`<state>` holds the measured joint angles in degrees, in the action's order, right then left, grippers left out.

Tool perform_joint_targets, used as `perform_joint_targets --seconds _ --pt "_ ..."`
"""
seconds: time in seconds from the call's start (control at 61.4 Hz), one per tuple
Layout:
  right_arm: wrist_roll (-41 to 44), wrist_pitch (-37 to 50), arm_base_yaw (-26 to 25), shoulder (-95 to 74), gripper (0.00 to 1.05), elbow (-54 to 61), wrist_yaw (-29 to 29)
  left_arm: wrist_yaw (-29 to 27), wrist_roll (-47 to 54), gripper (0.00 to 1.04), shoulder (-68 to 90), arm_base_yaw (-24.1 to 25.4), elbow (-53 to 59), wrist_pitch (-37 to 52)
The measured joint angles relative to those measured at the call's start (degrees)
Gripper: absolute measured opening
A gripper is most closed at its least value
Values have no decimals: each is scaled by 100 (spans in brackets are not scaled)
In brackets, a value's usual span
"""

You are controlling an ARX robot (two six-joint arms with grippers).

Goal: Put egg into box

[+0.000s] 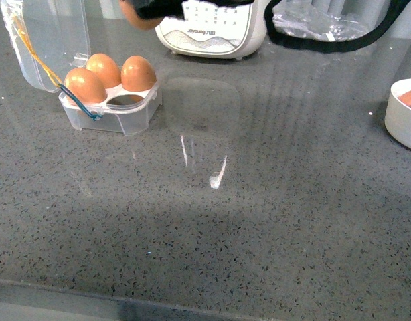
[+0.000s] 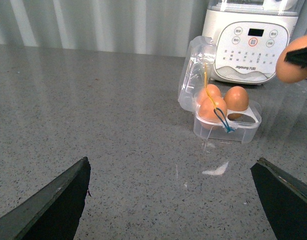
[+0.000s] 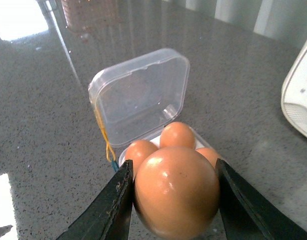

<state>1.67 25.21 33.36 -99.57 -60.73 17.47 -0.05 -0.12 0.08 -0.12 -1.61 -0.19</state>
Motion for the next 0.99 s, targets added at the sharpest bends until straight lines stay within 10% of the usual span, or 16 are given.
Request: perform_joint_targets --seconds 0.993 --pt "-122 -398 306 -1010 41 -817 -734 0 0 98 0 0 0 0"
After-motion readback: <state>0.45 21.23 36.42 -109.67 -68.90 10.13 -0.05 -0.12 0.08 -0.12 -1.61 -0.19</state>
